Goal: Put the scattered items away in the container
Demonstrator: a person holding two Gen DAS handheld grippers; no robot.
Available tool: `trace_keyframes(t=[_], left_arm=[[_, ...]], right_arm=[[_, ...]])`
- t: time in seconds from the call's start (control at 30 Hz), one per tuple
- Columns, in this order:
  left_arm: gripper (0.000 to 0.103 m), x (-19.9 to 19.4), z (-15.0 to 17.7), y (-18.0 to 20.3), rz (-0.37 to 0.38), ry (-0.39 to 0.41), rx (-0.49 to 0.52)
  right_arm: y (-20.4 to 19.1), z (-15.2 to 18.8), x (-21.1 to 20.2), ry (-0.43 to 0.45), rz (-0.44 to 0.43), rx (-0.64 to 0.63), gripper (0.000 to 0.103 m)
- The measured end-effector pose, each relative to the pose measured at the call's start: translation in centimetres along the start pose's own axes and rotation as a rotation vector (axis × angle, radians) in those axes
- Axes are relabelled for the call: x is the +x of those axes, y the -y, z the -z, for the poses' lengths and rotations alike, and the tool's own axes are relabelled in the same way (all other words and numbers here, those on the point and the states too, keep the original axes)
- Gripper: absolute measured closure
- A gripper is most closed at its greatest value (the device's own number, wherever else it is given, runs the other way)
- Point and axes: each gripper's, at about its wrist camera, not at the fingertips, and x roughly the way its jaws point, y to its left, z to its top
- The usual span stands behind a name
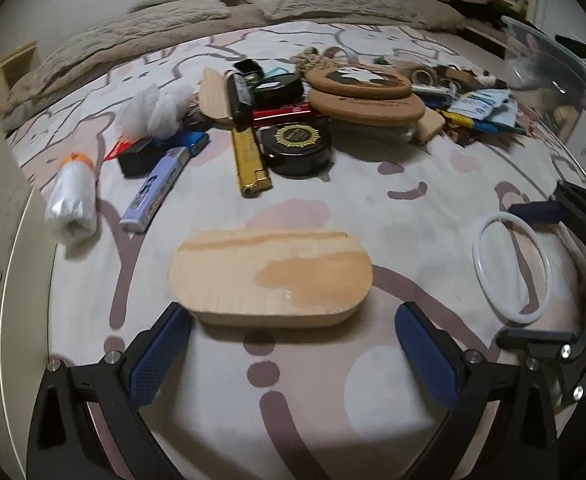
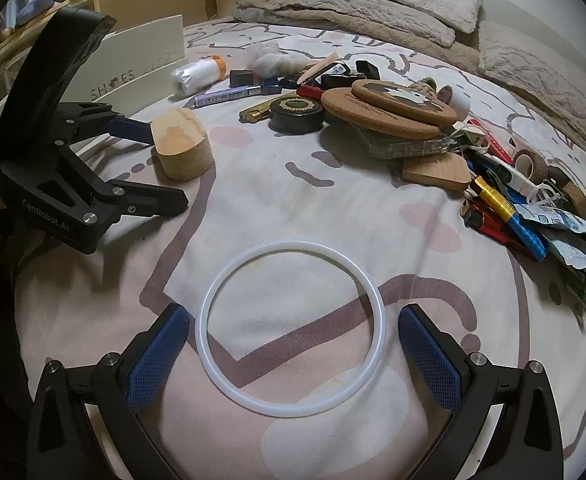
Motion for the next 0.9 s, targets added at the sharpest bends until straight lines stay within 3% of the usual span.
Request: trace_keyframes(t=[0.17,0.43,0.67,0.9], left_arm=[[0.000,0.14,0.13,-0.35,0.039,-0.002,0.008],[0.000,0.00,0.38,-0.08,0.019,-0.004,0.014],[0.000,0.04,0.44,-0.42,0.027,0.002,-0.014],[0.000,-0.12,0.09,-0.99,0.041,0.002,-0.033]], right_arm=[[-0.09,-0.02,-0.05,0.011,0.016,0.021,0.000],[-0.47,-0.10,-0.06,0.034,0.051,0.034,0.000],[-0.55,0.05,-0.48,0.059,0.067,0.071,0.017],[-0.59,0.15,-0.54,0.069,0.074,0.093,0.018]])
